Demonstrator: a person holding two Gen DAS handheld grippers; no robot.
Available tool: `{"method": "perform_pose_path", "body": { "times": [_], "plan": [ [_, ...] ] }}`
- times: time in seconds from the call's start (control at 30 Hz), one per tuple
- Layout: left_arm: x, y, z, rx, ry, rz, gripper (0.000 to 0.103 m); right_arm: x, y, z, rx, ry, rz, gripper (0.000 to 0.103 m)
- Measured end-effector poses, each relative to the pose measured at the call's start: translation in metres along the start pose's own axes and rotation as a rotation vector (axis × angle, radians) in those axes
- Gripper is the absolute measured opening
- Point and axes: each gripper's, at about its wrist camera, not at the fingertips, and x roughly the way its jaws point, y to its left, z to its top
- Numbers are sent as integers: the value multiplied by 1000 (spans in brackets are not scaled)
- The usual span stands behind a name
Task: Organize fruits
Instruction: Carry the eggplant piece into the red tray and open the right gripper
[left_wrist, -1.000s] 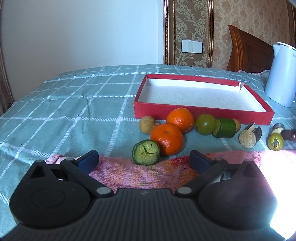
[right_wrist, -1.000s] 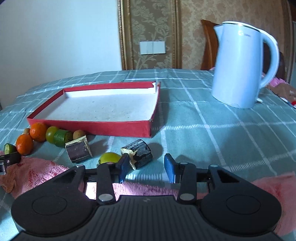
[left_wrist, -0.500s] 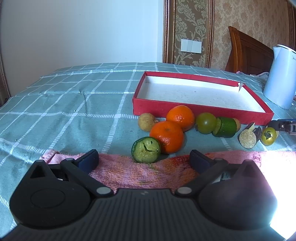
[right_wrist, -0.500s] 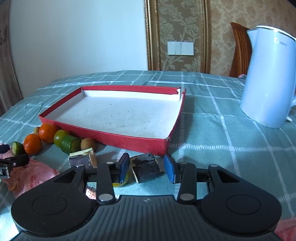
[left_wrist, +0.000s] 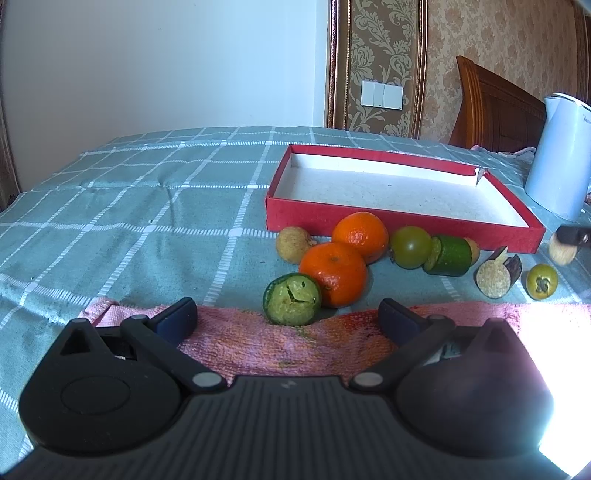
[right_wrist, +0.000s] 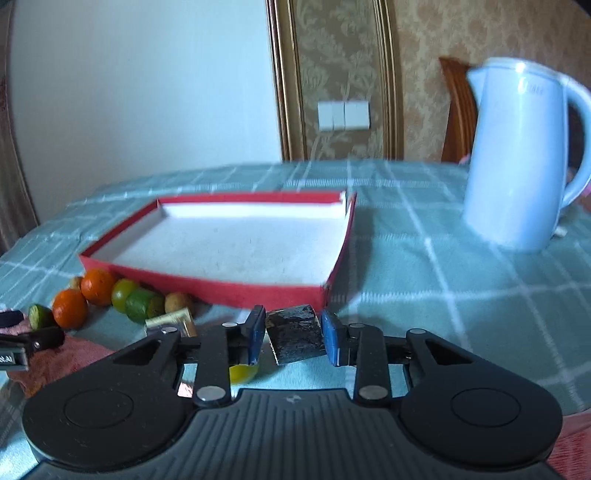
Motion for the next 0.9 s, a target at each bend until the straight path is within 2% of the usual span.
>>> {"method": "perform_pose_path", "body": {
  "times": [0.23,0.57,0.8,0.9],
  "plan": [
    [-3,1,-1,-15,-11,-9,103,-3,11,6,-12,-40,-26,32],
    [-5,3,-1,-23,-13,-25,103,27,35,22,-84,-65,-28,32],
    [-6,2,-1,-17,-26,-36,103,59,33,40,-42,-47,-26,32],
    [-5,0,-2,-6,-20,-31,103,79,34,44,-58,-11,-25,32]
  ]
}}
